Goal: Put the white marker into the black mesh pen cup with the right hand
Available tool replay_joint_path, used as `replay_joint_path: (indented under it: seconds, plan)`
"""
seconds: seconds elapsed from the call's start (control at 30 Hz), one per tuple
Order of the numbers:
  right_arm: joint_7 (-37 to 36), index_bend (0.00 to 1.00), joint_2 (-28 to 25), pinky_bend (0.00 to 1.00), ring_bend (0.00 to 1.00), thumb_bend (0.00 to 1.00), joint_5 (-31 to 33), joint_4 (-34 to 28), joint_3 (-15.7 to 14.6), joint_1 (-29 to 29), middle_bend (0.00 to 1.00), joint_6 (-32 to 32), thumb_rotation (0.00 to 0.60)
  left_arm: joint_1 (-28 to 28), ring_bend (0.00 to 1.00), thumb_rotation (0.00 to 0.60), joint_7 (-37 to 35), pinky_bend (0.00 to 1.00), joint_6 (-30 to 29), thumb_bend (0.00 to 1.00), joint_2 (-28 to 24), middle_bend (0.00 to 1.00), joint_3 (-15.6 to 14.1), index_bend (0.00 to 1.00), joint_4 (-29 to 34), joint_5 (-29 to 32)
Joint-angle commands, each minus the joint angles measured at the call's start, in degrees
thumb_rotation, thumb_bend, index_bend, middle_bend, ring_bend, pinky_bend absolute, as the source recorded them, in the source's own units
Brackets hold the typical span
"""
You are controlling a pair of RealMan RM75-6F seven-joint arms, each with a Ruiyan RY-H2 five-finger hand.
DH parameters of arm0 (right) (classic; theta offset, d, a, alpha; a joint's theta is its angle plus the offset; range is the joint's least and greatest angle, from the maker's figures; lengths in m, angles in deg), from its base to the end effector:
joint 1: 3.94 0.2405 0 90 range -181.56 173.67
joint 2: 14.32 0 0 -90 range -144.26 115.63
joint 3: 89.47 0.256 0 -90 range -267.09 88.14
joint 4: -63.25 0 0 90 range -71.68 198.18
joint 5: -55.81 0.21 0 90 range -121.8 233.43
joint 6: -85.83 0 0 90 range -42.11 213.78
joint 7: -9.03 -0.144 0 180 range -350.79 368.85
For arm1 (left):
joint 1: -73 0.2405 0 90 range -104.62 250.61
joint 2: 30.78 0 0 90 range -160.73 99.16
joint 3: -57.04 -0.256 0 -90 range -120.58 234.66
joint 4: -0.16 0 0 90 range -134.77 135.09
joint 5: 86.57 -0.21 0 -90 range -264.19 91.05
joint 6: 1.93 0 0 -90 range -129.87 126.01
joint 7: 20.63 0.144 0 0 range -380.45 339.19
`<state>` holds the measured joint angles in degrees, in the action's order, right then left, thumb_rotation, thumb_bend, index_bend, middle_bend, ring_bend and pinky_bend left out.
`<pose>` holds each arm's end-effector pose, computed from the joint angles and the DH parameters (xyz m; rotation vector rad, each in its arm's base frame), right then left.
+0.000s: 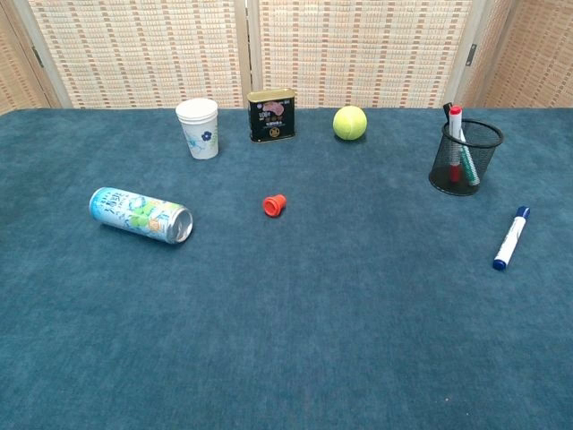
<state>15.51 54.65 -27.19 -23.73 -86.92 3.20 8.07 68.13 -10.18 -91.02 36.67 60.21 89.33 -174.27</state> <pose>-0.3289 -0.1926 0.1257 1.4747 -0.9056 0.7384 -0.3084 0.1822 0.1538 -1.4136 -0.6998 -0.8298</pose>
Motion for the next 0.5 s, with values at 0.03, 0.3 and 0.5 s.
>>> replay_joint_path:
  seconds: [0.03, 0.3, 0.5]
  plan:
    - [0.2, 0.16, 0.1, 0.17, 0.0, 0.0, 0.0, 0.3, 0.0, 0.1, 0.06, 0.1, 0.6, 0.1, 0.1, 0.6, 0.1, 0.33, 0.0, 0.3, -0.1, 0.02, 0.0, 0.07, -0.1, 0.2]
    - [0.7, 0.19, 1.3, 0.23, 0.01, 0.0, -0.3, 2.5, 0.0, 0.5, 0.09, 0.1, 0.6, 0.3, 0.1, 0.6, -0.3, 0.33, -0.8, 0.3, -0.3, 0.02, -0.1, 0.07, 0.4, -0.7]
    - [0.5, 0.23, 2.5, 0.26, 0.03, 0.01, -1.0, 4.9, 0.1, 0.8, 0.13, -0.4, 0.6, 0.1, 0.1, 0.6, -0.2, 0.33, 0.3, 0.3, -0.3, 0.02, -0.3, 0.07, 0.0, 0.0]
